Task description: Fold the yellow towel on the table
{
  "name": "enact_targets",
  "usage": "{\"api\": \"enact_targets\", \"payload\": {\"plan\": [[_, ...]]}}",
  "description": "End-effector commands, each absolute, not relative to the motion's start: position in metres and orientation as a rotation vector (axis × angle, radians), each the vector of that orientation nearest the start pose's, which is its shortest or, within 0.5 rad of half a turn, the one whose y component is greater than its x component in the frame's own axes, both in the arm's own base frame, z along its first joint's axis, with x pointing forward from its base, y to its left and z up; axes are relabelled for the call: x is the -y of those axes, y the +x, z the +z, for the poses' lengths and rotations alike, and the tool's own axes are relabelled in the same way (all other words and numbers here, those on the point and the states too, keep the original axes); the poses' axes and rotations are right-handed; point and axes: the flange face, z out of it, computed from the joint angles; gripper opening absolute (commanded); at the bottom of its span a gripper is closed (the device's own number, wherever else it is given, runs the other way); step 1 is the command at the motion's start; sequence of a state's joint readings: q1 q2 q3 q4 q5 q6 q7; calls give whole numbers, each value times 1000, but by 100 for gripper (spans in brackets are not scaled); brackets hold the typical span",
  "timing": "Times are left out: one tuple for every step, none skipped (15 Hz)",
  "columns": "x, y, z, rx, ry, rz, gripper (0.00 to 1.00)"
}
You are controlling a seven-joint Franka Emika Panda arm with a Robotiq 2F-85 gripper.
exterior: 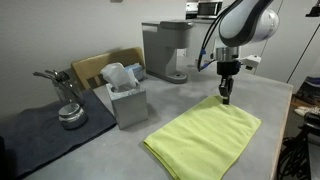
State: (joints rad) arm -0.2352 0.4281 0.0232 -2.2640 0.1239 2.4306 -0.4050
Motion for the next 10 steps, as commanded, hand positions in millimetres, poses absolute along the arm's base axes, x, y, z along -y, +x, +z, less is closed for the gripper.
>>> {"api": "enact_targets", "payload": {"plan": [[101,484,172,162,-2983,328,1],[100,483,178,180,-2977,311,1],[98,482,182,199,-2967,296,1],[96,482,188,225,-2959,268,1],[95,482,193,247,-2954,256,1],[92,482,198,283,-2947,233,1],[89,482,203,318,-2938,211,1],[86,483,208,357,-2930,187,1],[82,483,212,389,-2924,170,1],[77,484,216,420,-2925,156,1]]}}
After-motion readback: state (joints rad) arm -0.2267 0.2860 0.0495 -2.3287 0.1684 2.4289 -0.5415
